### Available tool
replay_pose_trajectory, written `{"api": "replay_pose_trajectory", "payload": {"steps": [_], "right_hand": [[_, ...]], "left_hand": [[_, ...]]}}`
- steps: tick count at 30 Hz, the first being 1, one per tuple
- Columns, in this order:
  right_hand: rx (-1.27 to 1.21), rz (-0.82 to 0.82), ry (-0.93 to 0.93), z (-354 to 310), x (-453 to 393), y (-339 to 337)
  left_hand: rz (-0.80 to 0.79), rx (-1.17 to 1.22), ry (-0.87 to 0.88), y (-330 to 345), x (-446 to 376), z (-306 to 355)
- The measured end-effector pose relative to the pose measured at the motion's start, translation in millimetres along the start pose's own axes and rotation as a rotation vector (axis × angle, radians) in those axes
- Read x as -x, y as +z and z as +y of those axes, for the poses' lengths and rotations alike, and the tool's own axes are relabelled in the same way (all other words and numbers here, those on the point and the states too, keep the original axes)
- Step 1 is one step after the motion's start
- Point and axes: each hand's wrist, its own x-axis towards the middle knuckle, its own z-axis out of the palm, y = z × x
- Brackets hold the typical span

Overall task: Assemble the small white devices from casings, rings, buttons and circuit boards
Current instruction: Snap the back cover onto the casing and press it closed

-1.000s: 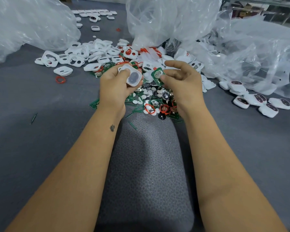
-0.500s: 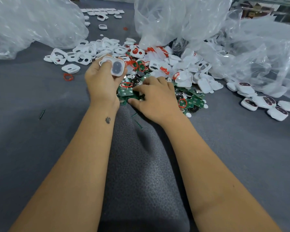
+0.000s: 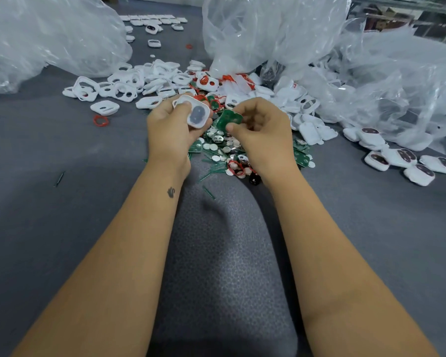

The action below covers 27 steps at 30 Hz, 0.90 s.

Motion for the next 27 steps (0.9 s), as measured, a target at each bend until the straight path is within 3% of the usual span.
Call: {"api": "replay_pose_trajectory", "payload": {"steps": [5, 12, 19, 27], "right_hand": [[-0.048, 0.099, -0.061, 5, -2, -5], [-0.231, 0.090, 0.117, 3, -4, -9], [-0.279, 0.085, 0.051, -1, -4, -12], [-0.249, 0.067, 0.069, -4, -3, -10]], "left_hand": [[-0.073, -0.044, -0.049, 3, 1, -5], [-0.142, -0.060, -0.105, 6, 5, -9], [-0.178, -0.081, -0.156, 5, 7, -10], [-0.235, 0.100, -0.273, 7, 5, -11]]}}
